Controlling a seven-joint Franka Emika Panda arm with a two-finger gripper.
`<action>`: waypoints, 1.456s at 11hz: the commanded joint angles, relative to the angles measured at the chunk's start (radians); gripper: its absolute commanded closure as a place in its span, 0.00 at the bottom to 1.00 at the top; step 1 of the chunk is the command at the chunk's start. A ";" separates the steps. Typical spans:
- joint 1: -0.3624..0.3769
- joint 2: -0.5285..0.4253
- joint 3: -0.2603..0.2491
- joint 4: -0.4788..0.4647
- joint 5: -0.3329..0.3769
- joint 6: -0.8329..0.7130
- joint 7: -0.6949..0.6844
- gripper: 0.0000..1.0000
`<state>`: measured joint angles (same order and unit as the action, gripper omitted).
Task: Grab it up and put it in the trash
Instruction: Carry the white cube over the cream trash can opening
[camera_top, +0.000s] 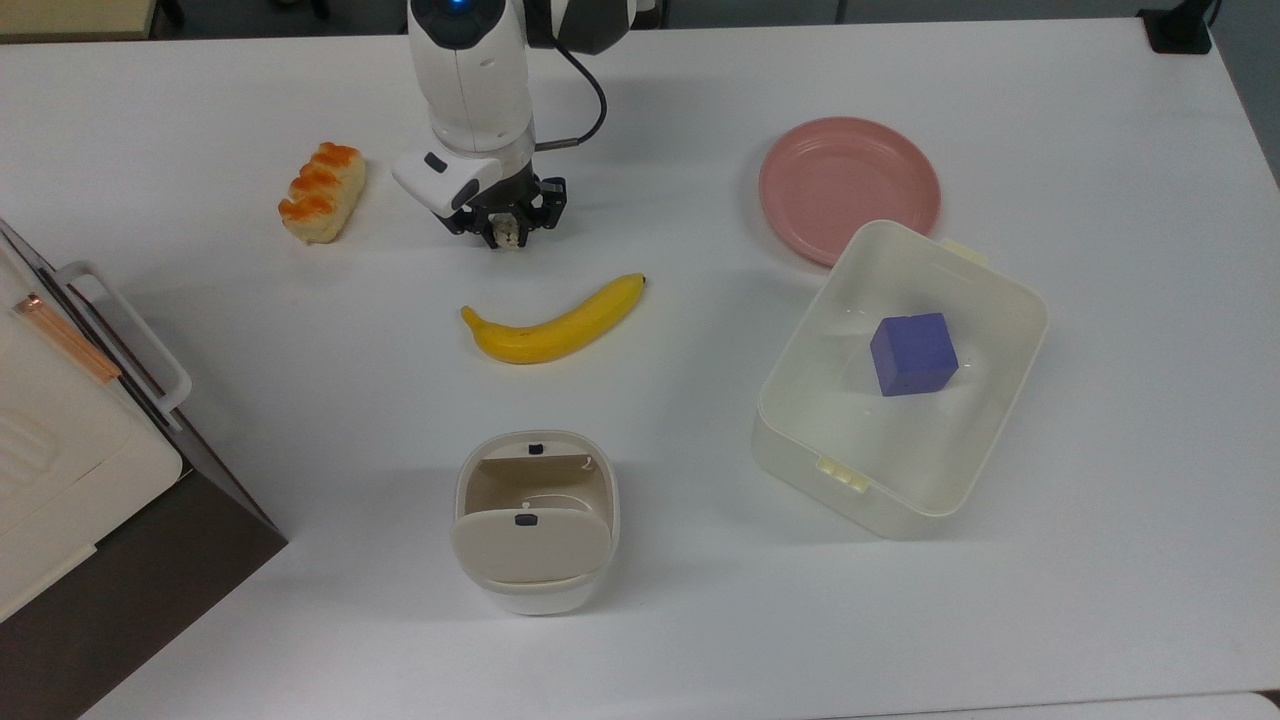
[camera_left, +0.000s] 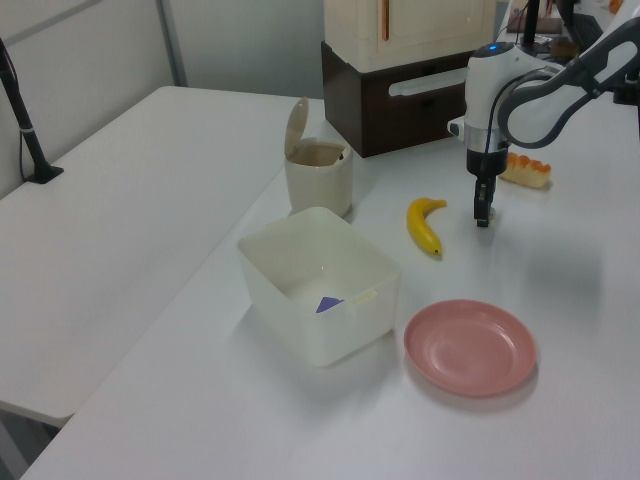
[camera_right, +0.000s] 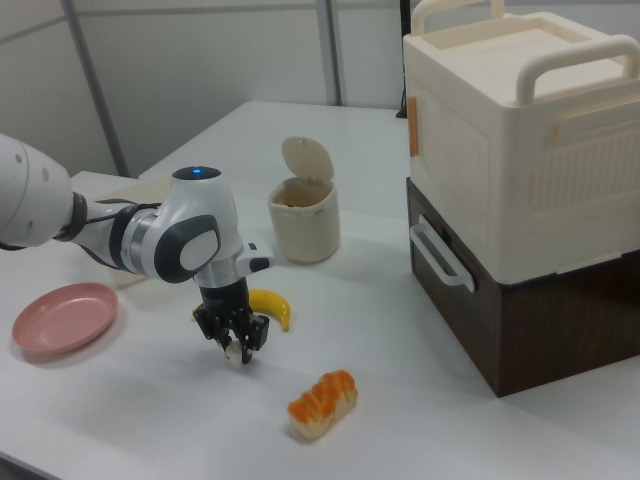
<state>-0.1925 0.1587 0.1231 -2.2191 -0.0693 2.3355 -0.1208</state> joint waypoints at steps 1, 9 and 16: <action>0.010 -0.016 -0.005 0.044 -0.015 0.001 0.030 0.67; 0.011 -0.012 -0.005 0.336 -0.006 -0.070 0.040 0.66; 0.031 0.232 -0.006 0.639 -0.038 0.023 0.036 0.66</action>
<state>-0.1891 0.2777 0.1239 -1.6934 -0.0693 2.3028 -0.1082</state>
